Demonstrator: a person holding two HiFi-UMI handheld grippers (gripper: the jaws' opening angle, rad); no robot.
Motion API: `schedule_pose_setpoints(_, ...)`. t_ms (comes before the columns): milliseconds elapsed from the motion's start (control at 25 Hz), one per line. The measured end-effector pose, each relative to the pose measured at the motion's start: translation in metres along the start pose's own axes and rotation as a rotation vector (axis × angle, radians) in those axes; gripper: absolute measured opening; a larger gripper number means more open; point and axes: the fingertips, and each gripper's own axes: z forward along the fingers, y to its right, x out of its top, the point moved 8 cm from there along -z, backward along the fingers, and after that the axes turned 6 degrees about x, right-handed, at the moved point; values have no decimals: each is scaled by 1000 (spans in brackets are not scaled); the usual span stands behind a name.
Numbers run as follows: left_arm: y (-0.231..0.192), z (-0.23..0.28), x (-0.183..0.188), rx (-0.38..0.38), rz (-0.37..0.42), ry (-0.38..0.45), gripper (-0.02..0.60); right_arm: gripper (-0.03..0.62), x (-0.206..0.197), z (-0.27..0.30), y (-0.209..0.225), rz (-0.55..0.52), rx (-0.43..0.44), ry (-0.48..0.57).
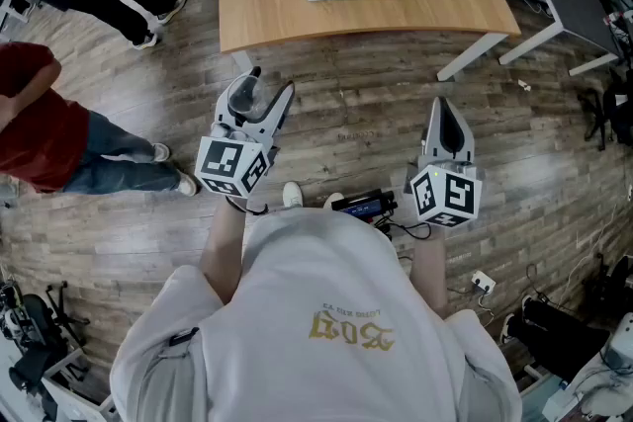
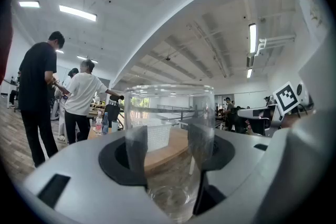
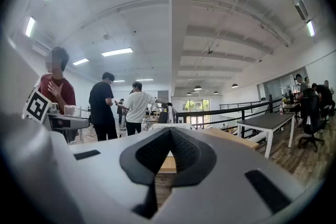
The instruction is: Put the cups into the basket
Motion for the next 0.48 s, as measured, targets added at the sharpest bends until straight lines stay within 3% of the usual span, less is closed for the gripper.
schedule_pose_setpoints(480,6,-5,2,0,11,-12,264,9,-1,-5,-1,14,7,5)
